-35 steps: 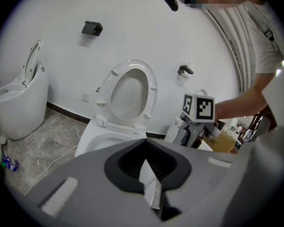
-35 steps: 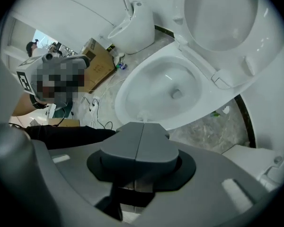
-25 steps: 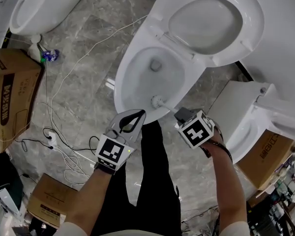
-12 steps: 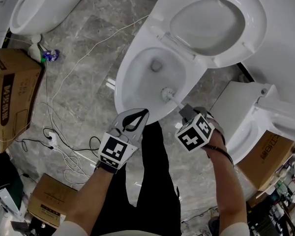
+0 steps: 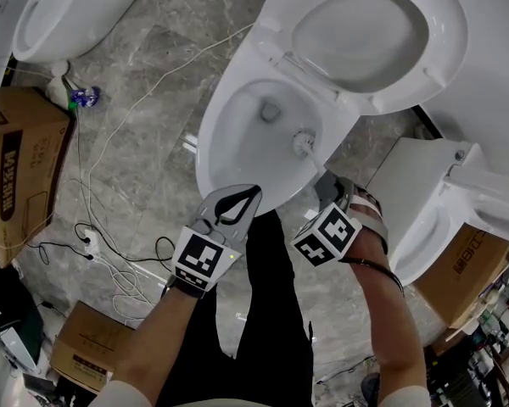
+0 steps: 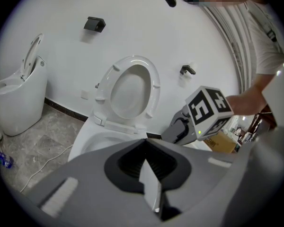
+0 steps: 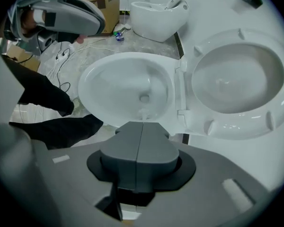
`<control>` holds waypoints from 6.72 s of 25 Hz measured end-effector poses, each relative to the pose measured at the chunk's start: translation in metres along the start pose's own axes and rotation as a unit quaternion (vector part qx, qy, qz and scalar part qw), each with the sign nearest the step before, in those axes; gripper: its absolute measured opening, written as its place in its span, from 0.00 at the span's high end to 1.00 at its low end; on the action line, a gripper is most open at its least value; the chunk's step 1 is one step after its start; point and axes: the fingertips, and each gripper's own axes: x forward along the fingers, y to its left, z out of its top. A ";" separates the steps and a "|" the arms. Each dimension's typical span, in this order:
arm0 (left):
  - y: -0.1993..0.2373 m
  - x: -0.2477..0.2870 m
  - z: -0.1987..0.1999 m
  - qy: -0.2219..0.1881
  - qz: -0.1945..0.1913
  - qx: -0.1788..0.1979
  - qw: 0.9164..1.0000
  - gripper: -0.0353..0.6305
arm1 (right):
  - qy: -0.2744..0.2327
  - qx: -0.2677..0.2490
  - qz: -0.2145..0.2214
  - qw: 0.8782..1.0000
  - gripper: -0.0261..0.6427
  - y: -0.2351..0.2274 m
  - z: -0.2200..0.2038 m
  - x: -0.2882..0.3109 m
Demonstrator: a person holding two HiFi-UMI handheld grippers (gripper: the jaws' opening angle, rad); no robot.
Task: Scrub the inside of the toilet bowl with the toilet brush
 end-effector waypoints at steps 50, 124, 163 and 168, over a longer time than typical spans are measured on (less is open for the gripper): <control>0.032 0.022 -0.001 -0.006 -0.001 0.020 1.000 0.94 | -0.184 0.170 -0.053 0.967 0.71 -0.018 0.060 0.034; 0.086 0.049 -0.063 0.000 0.022 -0.013 1.000 0.94 | -0.124 0.256 -0.002 0.959 0.72 0.038 0.129 0.170; -0.008 -0.092 0.106 0.014 0.006 0.013 1.000 0.94 | -0.240 0.430 0.041 0.869 0.72 0.042 0.031 -0.148; -0.042 -0.131 0.140 0.008 -0.008 0.028 1.000 0.94 | -0.274 0.431 0.026 0.859 0.72 0.045 0.021 -0.218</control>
